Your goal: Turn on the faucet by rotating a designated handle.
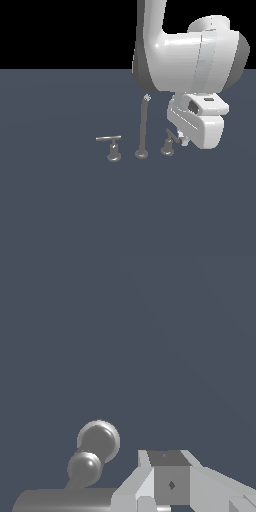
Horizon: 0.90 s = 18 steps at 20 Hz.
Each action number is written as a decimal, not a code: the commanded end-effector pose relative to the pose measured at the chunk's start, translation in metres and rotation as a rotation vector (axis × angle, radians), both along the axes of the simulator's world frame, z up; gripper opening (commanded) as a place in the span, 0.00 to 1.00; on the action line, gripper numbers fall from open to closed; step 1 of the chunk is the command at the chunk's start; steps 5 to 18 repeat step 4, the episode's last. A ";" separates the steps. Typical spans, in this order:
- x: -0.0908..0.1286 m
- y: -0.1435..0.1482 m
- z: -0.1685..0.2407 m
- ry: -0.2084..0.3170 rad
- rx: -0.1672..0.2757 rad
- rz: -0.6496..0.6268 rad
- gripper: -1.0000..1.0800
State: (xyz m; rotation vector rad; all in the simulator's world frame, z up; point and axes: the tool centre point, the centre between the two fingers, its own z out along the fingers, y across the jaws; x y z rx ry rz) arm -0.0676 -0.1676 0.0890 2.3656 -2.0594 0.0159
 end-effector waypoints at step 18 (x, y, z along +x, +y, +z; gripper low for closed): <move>0.004 0.044 0.000 0.004 0.010 0.038 0.00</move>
